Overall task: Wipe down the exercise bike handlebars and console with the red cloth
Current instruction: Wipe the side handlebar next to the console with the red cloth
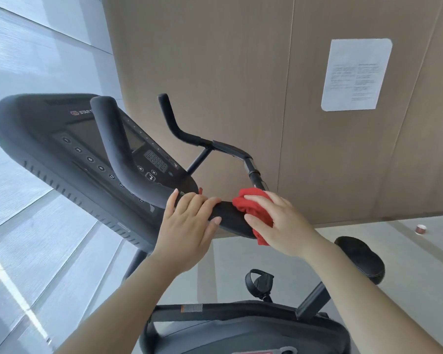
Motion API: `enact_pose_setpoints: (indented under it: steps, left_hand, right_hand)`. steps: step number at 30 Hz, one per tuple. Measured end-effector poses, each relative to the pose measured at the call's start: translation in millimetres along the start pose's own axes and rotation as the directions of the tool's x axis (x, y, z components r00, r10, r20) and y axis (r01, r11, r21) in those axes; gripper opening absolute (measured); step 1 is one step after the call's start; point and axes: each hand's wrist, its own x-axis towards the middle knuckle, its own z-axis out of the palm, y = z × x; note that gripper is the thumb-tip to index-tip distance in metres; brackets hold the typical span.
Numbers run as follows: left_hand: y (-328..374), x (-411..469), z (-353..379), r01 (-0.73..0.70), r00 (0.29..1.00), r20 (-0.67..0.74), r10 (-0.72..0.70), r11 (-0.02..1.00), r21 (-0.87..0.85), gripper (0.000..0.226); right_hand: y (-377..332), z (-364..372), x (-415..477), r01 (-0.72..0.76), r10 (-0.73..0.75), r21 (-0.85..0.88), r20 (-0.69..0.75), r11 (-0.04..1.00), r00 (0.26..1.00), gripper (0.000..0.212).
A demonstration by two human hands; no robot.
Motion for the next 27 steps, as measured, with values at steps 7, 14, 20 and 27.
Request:
enact_pose_setpoints:
  steps: [7, 14, 20, 27]
  left_hand:
    - [0, 0, 2, -0.014, 1.000, -0.010, 0.014, 1.000, -0.011, 0.039]
    - [-2, -1, 2, -0.034, 0.999, -0.007, 0.034, 0.999, -0.011, 0.039]
    - [-2, 0, 3, -0.039, 0.999, -0.024, 0.039, 0.999, 0.001, 0.040]
    - [-16, 9, -8, -0.144, 0.990, -0.002, 0.144, 0.990, 0.006, 0.046]
  right_hand:
    - [-7, 8, -24, 0.081, -0.076, 0.071, -0.069, 0.994, 0.995, 0.044]
    - [1, 7, -15, -0.041, 0.055, 0.191, -0.071, 0.981, 0.996, 0.042]
    - [-10, 8, -28, -0.010, 0.028, 0.150, -0.117, 0.989, 0.993, 0.044]
    - [-17, 20, -42, 0.048, -0.011, 0.142, -0.245, 0.989, 0.969, 0.039]
